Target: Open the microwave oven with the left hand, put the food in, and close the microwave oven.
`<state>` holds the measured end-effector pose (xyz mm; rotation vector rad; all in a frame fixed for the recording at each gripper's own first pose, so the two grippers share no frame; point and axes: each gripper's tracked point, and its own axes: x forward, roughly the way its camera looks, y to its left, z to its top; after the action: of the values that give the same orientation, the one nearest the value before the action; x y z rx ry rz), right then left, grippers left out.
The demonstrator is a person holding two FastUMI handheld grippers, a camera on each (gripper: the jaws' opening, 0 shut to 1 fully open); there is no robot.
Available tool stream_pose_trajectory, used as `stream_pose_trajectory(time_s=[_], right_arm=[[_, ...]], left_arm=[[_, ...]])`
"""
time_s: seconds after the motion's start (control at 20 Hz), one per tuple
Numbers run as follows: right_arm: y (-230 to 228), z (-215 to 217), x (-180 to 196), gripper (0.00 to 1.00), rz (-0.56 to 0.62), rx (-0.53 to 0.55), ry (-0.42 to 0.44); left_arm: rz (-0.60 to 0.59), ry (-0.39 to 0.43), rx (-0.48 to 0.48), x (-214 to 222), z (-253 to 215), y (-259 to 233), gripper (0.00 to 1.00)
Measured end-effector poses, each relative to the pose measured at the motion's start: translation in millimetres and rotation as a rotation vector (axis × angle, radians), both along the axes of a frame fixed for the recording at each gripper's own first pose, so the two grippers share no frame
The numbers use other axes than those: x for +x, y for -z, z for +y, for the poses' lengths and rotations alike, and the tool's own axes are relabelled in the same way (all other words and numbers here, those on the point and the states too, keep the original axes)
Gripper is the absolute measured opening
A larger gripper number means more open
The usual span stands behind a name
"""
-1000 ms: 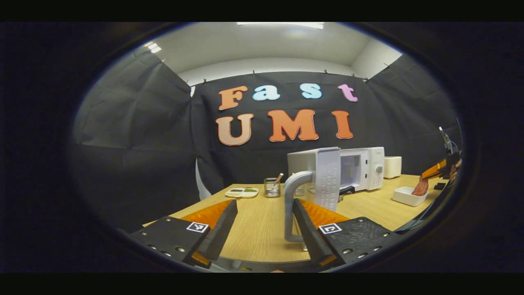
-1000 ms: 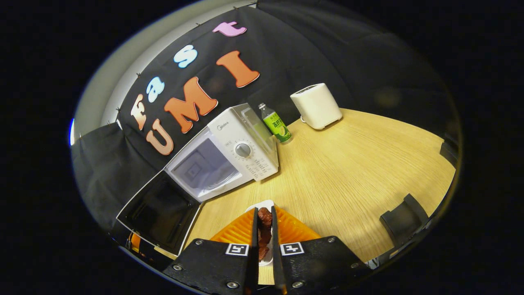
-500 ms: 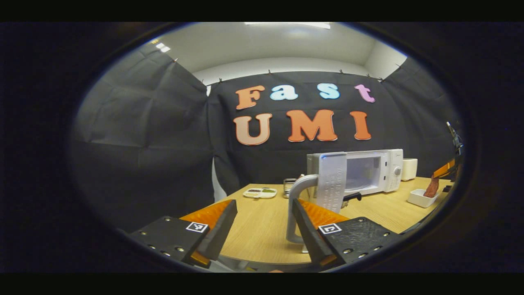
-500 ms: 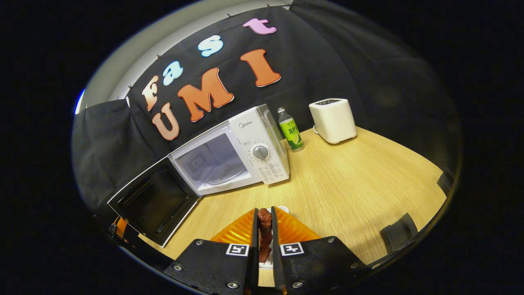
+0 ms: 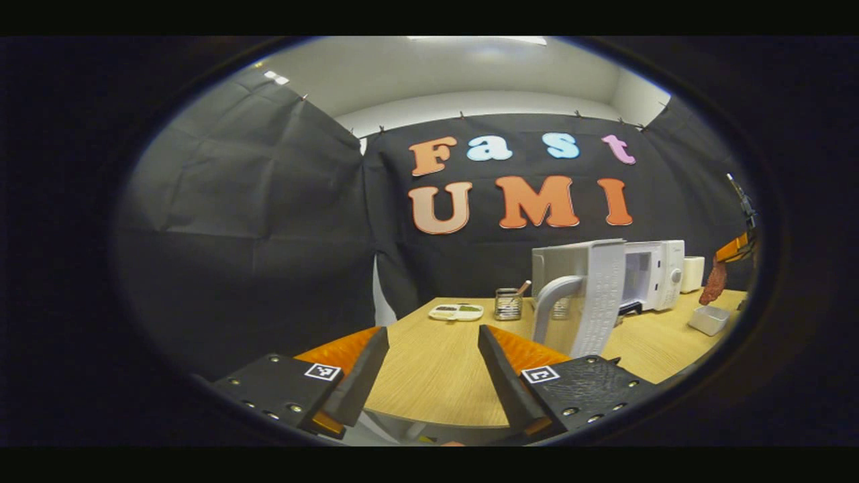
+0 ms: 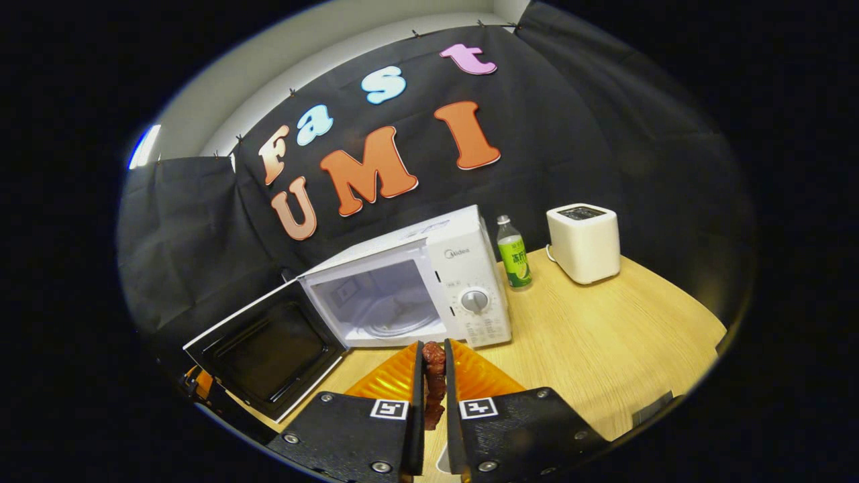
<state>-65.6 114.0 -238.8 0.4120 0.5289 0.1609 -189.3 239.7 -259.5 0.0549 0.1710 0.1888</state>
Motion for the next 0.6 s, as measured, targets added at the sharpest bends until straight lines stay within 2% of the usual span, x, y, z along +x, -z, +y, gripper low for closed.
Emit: stream_pose_trajectory(time_s=[0.2,0.45,0.6], right_arm=[[-14,40,49,0.14,-0.052,0.049,-0.009],[-17,82,98,0.13,-0.093,0.061,0.0],[-10,99,126,0.13,-0.114,0.042,0.039]], left_arm=[[0.005,-0.001,-0.013,7,-3,7,0.82],[0.005,0.013,-0.002,13,-9,5,0.82],[0.006,0.005,-0.006,17,-5,7,0.82]])
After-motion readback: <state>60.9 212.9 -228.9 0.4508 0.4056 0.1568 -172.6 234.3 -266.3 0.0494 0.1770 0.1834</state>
